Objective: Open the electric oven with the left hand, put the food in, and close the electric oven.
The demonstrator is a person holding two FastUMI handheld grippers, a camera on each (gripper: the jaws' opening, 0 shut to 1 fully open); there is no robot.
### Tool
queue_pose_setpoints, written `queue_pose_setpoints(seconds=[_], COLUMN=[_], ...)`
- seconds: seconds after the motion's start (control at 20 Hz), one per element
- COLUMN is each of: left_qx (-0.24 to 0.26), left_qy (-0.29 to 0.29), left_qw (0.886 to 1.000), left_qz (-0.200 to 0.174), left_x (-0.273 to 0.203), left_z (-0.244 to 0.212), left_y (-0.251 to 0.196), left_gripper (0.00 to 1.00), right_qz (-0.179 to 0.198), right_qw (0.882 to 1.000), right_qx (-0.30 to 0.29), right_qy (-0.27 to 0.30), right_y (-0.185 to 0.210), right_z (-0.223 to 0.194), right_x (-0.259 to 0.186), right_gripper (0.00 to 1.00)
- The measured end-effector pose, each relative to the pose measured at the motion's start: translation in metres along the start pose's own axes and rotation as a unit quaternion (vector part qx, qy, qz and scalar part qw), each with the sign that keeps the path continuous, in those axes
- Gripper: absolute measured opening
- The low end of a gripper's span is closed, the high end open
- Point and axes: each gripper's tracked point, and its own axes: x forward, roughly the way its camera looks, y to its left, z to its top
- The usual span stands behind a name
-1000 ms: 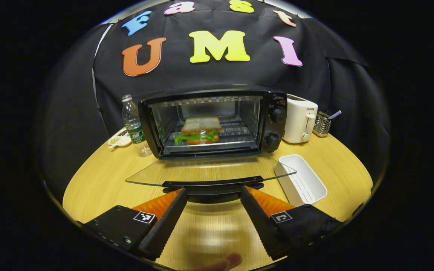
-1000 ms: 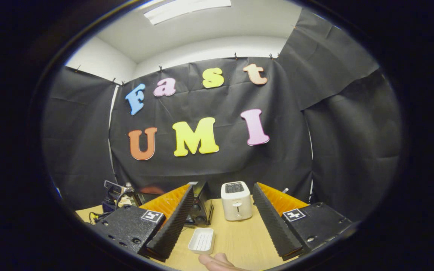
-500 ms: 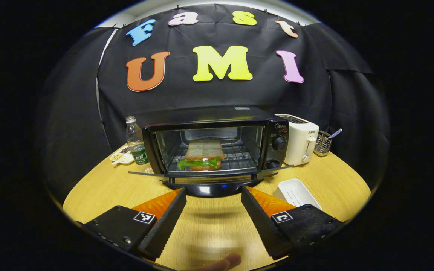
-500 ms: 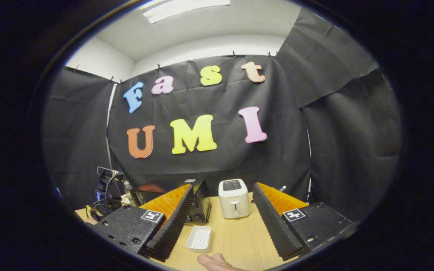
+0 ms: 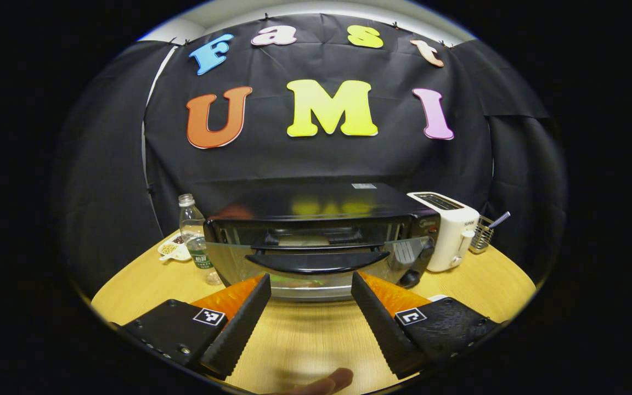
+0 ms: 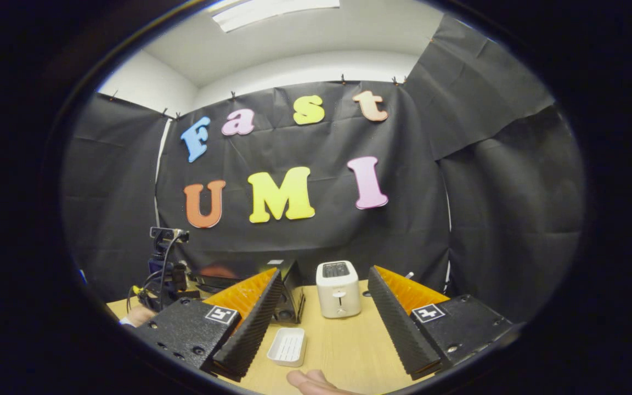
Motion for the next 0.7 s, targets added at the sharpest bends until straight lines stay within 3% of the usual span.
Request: queue_pose_setpoints(seconds=[0.05,0.1,0.15,0.5,0.55,0.6,0.65,0.7], left_qx=[0.001,0.000,-0.001,0.002,0.000,-0.002,-0.003,-0.001], left_qy=[-0.005,-0.008,-0.007,-0.034,-0.036,-0.039,-0.044,-0.053], left_qw=[1.000,1.000,1.000,0.999,0.999,0.999,0.999,0.998], left_qz=[0.004,0.007,0.007,0.006,0.005,0.008,0.013,0.019], left_x=[0.001,0.000,-0.004,-0.056,-0.070,-0.082,-0.093,-0.105], left_z=[0.005,0.008,0.010,0.032,0.036,0.040,0.045,0.052], left_y=[0.003,0.006,0.006,0.000,0.001,0.002,0.004,0.008], left_gripper=[0.97,0.97,0.96,0.96,0.97,0.97,0.97,0.97], right_qz=[-0.001,-0.003,-0.004,-0.007,-0.009,-0.010,-0.012,-0.012], right_qw=[1.000,1.000,1.000,1.000,1.000,1.000,0.999,0.999], right_qx=[-0.003,-0.005,-0.005,-0.018,-0.019,-0.022,-0.023,-0.022], right_qy=[0.000,-0.001,-0.003,-0.011,-0.015,-0.018,-0.022,-0.027], right_y=[-0.001,-0.002,-0.001,0.000,0.001,0.001,0.001,0.002], right_z=[0.001,0.002,0.004,0.021,0.026,0.030,0.034,0.038], right_x=[-0.003,-0.008,-0.010,-0.044,-0.050,-0.055,-0.061,-0.066], right_gripper=[1.00,0.89,1.00,1.00,0.89,0.89,1.00,1.00])
